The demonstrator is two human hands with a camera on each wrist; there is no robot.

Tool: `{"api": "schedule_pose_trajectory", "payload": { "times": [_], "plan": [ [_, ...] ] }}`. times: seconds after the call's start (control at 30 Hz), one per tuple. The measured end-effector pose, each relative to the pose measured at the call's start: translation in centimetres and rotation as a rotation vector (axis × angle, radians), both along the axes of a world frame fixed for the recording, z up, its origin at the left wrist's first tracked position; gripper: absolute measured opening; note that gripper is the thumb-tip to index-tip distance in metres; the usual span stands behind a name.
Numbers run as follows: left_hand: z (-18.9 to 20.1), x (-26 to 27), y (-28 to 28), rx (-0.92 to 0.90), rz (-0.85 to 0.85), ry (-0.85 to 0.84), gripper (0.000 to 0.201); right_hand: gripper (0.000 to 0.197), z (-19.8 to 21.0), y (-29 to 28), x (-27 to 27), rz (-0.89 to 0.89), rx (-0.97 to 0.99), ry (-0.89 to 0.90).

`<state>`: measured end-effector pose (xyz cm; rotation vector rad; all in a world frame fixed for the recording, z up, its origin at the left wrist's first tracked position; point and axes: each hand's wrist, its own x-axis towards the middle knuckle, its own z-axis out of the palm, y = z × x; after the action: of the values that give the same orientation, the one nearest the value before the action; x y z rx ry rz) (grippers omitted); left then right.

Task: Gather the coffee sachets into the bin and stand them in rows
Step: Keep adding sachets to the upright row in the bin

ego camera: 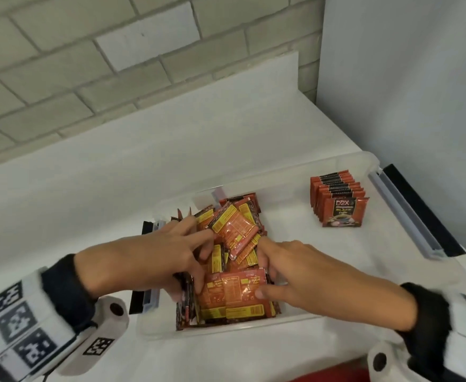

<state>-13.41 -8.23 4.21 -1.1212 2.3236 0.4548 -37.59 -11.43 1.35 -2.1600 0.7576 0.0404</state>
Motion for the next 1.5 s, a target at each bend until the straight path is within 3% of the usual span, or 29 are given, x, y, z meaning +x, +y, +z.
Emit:
{"api": "schedule_pose_trajectory", "payload": {
  "times": [0.07,0.27,0.37,0.5,0.6,0.7,0.77,0.87,0.93,1.13,1.23,1.3,1.37,1.43,1.5],
  "plan": [
    [-0.1,0.3,0.0,-0.08,-0.077,0.088,0.024,0.024,-0.1,-0.1,0.1,-0.014,0.053,-0.015],
    [-0.2,0.1,0.1,-0.195,-0.116,0.126,0.002,0.017,-0.5,-0.5,-0.3,-0.041,0.224,-0.131],
    [0.2,-0.2,-0.6,-0.257,-0.094,0.176,0.019,0.022,-0.6,-1.0,-0.6,-0.096,0.25,-0.196],
    [1.4,-1.1,-2.2,-0.306,-0.107,0.294,0.023,0.017,-0.6,-1.6,-1.1,-0.22,0.325,-0.317],
    [2.2,-1.9,-3.7,-0.305,-0.093,0.34,0.023,0.018,-0.4,-1.6,-1.6,-0.332,0.527,-0.412],
    [3.2,-3.2,-5.3,-0.178,0.012,0.389,0.033,0.012,0.1,-1.6,-1.9,-0.503,0.84,-0.544],
    [4.0,-4.5,-6.3,-0.099,0.104,0.355,0.028,0.014,0.9,-1.8,-2.4,-0.596,0.94,-0.647],
    [5.0,-6.9,-7.6,-0.031,0.21,0.377,0.012,0.039,1.5,-2.2,-3.5,-0.582,0.873,-0.697],
    [5.3,-8.5,-8.3,0.016,0.246,0.474,0.024,0.049,1.5,-2.2,-4.0,-0.558,0.832,-0.714],
    [4.9,-12.4,-10.3,-0.101,0.277,0.698,0.038,0.045,0.5,-2.6,-5.3,-0.654,0.766,-0.806],
    [5.0,-13.3,-10.8,-0.174,0.445,0.911,0.043,0.045,0.8,-3.5,-6.5,-0.741,0.724,-0.947],
    [4.9,-13.8,-10.9,-0.062,0.61,1.006,0.056,0.048,1.1,-4.1,-7.3,-0.785,0.666,-1.023],
    [4.2,-14.3,-10.7,0.19,0.748,1.063,0.069,0.051,1.1,-4.4,-7.8,-0.808,0.593,-1.041],
    [3.5,-15.1,-10.3,0.44,0.81,1.137,0.072,0.049,0.6,-4.7,-7.9,-0.832,0.549,-1.023],
    [2.7,-16.0,-10.0,0.579,0.815,1.188,0.069,0.043,-0.1,-4.8,-8.0,-0.859,0.534,-1.011]
  ]
}}
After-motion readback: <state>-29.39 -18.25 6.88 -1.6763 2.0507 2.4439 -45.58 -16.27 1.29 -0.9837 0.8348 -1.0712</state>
